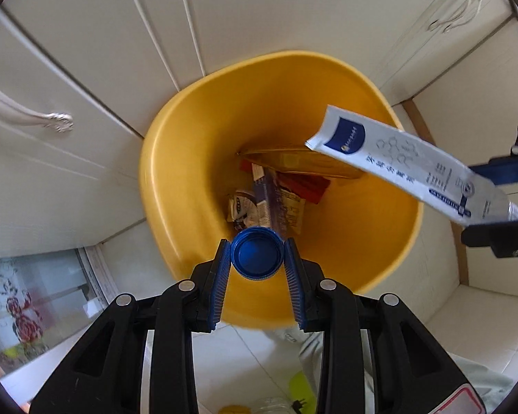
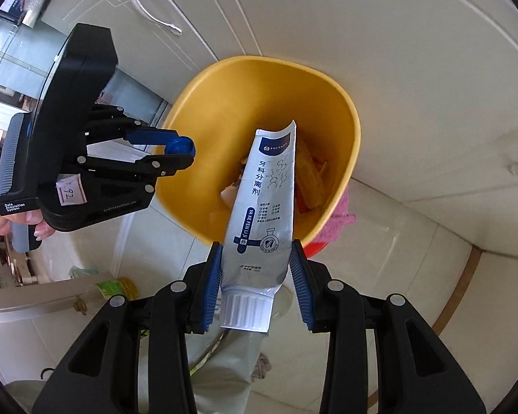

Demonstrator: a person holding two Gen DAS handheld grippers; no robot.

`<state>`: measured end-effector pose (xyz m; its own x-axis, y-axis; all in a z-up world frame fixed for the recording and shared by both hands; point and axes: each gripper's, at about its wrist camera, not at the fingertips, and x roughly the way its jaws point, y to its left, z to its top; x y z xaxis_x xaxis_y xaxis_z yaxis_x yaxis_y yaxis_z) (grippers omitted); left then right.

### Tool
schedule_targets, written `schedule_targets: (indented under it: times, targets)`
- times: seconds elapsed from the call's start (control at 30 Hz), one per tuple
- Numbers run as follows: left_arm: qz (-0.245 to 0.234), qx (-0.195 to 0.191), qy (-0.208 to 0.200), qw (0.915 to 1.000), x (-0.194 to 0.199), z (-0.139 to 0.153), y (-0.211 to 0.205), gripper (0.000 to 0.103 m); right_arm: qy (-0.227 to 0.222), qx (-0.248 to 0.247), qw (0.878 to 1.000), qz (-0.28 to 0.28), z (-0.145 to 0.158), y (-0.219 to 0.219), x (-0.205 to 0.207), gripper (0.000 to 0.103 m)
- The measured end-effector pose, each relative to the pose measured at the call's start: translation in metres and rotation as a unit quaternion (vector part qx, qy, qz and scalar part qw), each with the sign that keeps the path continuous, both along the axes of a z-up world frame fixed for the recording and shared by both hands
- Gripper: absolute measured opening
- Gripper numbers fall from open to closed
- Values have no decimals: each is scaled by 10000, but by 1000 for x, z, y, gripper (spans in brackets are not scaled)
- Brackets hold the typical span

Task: Collect trash
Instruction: 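Open both tools to drop the cap and tube into the wastebasket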

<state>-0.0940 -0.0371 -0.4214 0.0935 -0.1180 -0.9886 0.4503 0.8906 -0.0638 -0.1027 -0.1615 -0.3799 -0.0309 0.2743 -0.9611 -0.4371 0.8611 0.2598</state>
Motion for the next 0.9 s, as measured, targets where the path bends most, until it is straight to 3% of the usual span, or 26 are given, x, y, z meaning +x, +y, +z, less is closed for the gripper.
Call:
schedule_targets:
  times: [0.23,0.63,0.77,0.9]
  targets:
    - [-132,16,53,9999,18,-20,-2,32,-81,-131,9996,253,-21,11,15,41]
    - [-108,-59,40,9999,25,-39,-1,32,-523,-118,9984,155,-39,16,6,42]
    - [-138,-53,8,9999,24,-41,-2,32,-584,-62,9982,133,-36,19,9,54]
    - [-108,-57,-92,9999,24,-36,-3,44,-637,-27,9979,143,-31,20,10,54]
